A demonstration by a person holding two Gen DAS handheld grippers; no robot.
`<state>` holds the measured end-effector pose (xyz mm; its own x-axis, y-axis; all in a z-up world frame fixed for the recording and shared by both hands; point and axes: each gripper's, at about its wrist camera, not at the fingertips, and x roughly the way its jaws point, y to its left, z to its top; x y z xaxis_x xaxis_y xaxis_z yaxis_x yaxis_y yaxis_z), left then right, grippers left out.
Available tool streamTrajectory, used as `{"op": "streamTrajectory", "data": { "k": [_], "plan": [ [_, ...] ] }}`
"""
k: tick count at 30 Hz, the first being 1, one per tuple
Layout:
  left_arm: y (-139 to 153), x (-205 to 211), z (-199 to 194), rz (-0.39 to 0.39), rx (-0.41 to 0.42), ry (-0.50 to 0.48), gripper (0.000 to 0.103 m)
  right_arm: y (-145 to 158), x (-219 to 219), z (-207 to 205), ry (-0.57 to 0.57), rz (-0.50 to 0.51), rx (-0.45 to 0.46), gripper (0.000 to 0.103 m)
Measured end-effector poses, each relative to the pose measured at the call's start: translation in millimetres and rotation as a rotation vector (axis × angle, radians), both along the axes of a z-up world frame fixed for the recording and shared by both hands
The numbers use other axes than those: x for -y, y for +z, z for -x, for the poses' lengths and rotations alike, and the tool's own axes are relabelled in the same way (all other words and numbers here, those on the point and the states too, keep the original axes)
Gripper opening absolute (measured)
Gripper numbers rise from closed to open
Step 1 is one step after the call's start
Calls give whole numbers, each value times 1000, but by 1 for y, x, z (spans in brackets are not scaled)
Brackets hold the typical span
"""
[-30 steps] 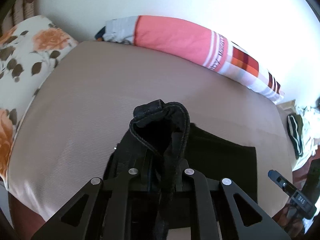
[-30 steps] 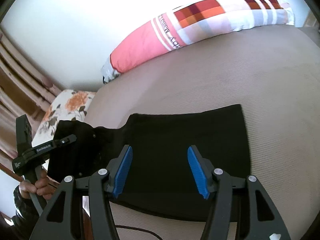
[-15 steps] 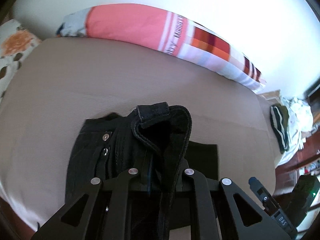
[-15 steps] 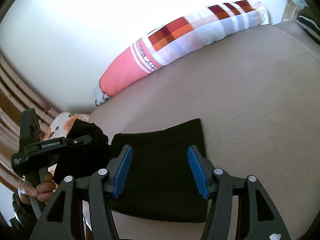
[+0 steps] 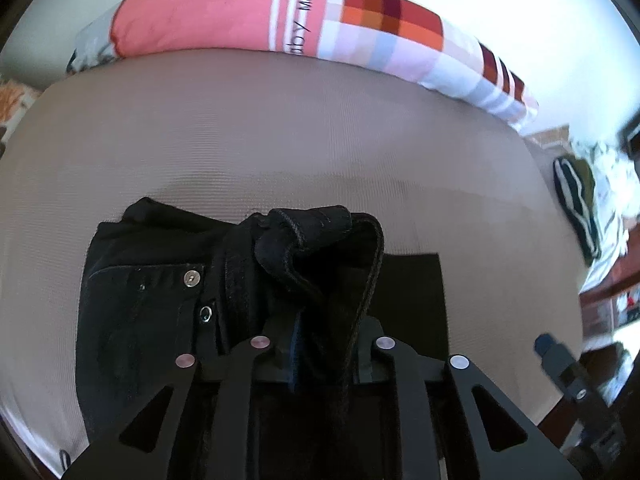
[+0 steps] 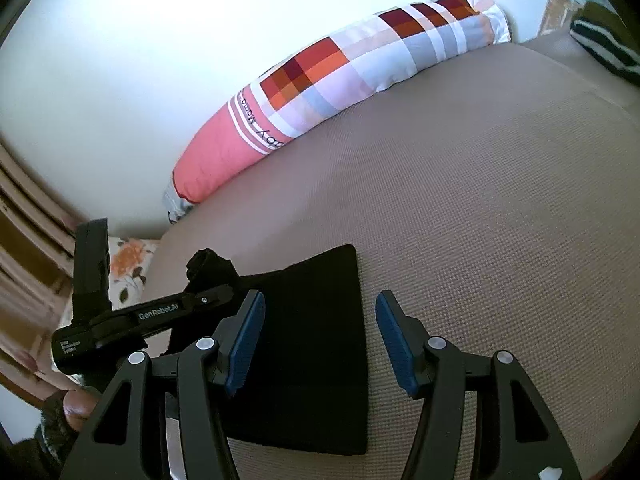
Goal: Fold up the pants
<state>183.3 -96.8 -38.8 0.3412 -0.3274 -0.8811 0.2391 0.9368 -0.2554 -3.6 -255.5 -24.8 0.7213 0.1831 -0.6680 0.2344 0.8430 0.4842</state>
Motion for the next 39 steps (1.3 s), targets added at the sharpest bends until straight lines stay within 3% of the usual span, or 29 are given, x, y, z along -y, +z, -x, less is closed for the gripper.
{"op": "streamTrajectory", "data": {
  "k": [9,14,19,24,30,39],
  "plan": [
    [9,4,16,51,40,-130,45,-7,-1,-4,8,-10,-30,56],
    [30,-26,27,36,138,-107,56,-14,-9,-10,47,-17,-57,56],
    [32,-77,31,-37,191,-9,58,-25,-21,-24,149,-98,-102,56],
    [15,-129,30,-61,152,101,59,-42,-32,-51,264,-160,-167,59],
    [-7,-173,37,-27,87,206,59,-66,-29,-80,315,-207,-231,63],
    [-32,-186,43,-3,41,240,59,-77,-47,-110,397,-228,-228,59]
  ]
}}
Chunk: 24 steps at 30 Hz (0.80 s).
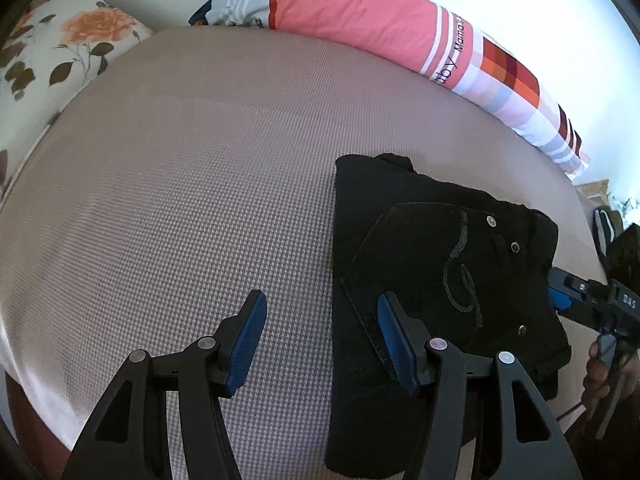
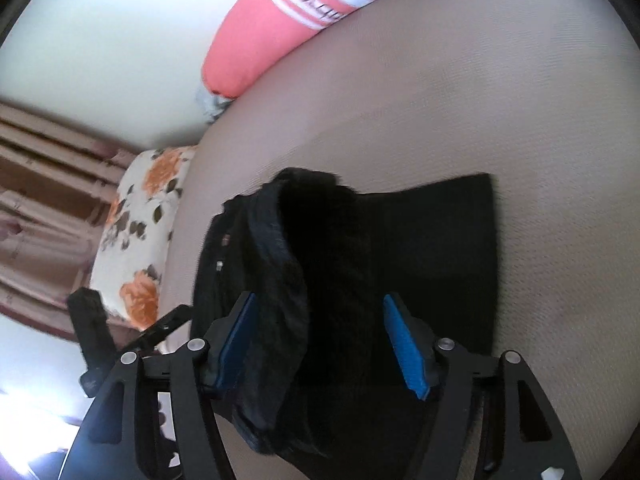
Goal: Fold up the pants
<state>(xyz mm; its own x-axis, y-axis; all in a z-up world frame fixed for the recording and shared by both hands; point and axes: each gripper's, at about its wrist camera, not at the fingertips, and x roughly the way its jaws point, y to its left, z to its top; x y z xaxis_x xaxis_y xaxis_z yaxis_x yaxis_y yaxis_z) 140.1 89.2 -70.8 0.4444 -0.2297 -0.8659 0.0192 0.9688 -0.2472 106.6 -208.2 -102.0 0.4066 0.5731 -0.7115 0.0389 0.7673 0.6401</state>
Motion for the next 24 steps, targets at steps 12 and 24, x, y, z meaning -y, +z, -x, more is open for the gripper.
{"op": "streamTrajectory", "data": {
  "k": [12,24],
  "plan": [
    [0,10,-7,-29,19,-9,59,31,-24,-10,1,79,78,11],
    [13,52,-18,-60,74,-122,59,35,24,29,-197,150,34,11]
  ]
}}
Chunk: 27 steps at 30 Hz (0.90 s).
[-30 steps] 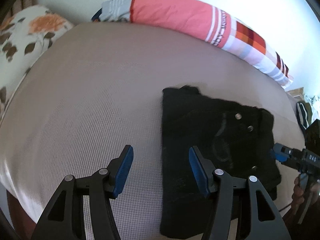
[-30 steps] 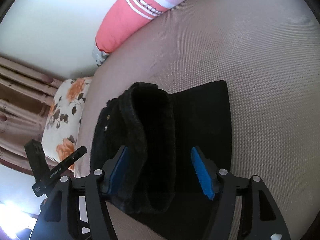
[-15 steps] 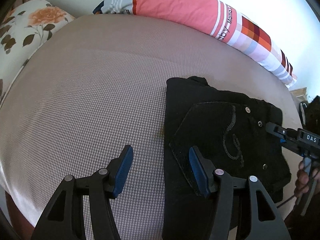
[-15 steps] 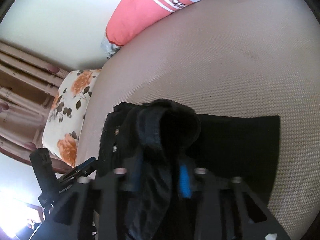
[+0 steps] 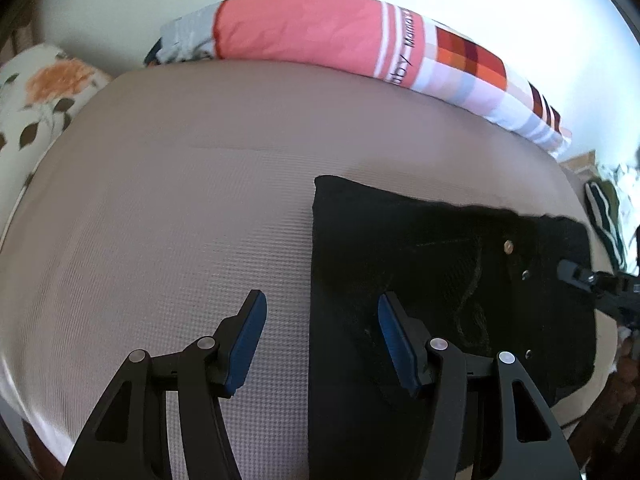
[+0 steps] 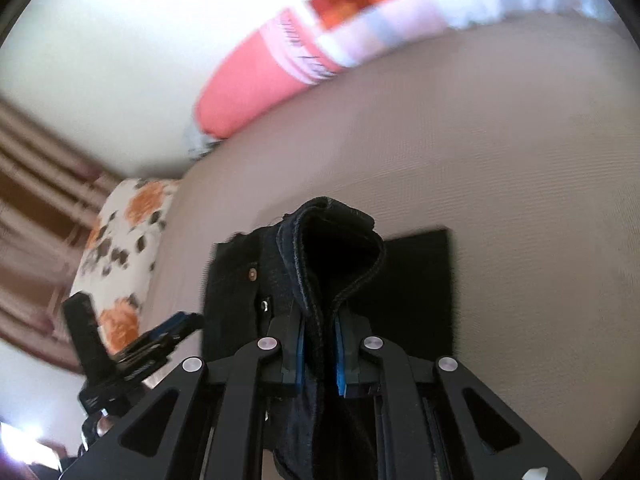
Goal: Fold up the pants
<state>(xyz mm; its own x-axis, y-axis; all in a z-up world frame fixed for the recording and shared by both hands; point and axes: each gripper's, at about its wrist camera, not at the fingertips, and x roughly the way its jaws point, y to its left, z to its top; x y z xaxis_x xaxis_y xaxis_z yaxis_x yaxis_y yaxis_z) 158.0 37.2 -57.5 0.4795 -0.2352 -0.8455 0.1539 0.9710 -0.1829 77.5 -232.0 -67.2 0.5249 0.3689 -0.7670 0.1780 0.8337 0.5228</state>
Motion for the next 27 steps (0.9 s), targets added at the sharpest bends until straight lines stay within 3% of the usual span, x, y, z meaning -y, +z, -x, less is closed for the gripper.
{"op": "streamTrajectory", "data": {
  "k": [5,10,18,27],
  "plan": [
    [-21,14,-7,-55,-26,-36,60,-31,8,-2,-30,38,-40,20],
    [-31,12,-9,-47,-41,-35,65,-19,-1,-1,-15,106,-59,27],
    [-30,13,10,-58,-52,-67,65,-2,-9,37,19,170,-83,27],
    [-26,19,37,-105,-41,-83,65,9,-14,68,28,165,-79,27]
  ]
}}
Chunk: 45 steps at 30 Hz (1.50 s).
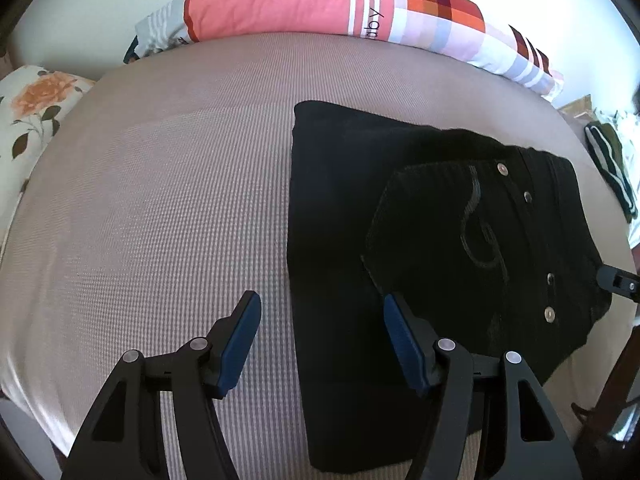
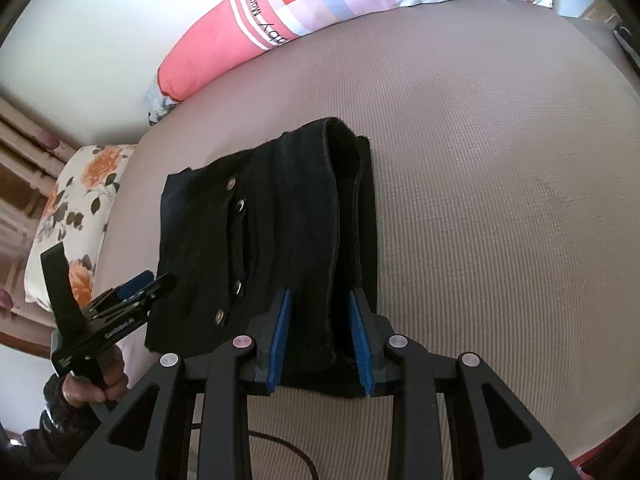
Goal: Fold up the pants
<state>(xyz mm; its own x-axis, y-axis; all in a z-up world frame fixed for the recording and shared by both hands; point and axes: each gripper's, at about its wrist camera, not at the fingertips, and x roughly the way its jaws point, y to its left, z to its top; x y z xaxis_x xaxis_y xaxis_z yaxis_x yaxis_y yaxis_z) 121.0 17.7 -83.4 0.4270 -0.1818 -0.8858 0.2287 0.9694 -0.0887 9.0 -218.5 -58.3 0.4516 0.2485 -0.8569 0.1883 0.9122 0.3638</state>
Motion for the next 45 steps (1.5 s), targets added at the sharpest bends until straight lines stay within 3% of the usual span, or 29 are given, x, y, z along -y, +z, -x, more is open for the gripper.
{"op": "streamTrajectory", "data": {
  "k": [6,8,11,20,31,37,38,43,45],
  "plan": [
    [2,1,12,12,-7,-1,65,-5,-7,6,20,-12,-3,26],
    [3,3,16,7,-3,-7,65,-3,-10,8,22,19,4,16],
    [4,5,20,5,1,-13,65,2,-9,12,25,36,13,12],
    [4,9,29,-1,-8,-38,65,0,-15,24,22,65,-3,11],
    [-2,9,29,22,-39,-40,65,-16,-7,22,3,23,-38,11],
    [4,3,29,45,-36,-31,65,-13,-4,22,-7,24,-47,19],
    [7,2,28,40,-29,-28,65,-11,-4,21,-7,43,-50,25],
    [17,1,29,3,14,-31,65,-5,-7,16,-4,73,-47,30],
    [18,1,29,-18,30,-35,65,-3,-8,13,-2,86,-41,38]
  ]
}}
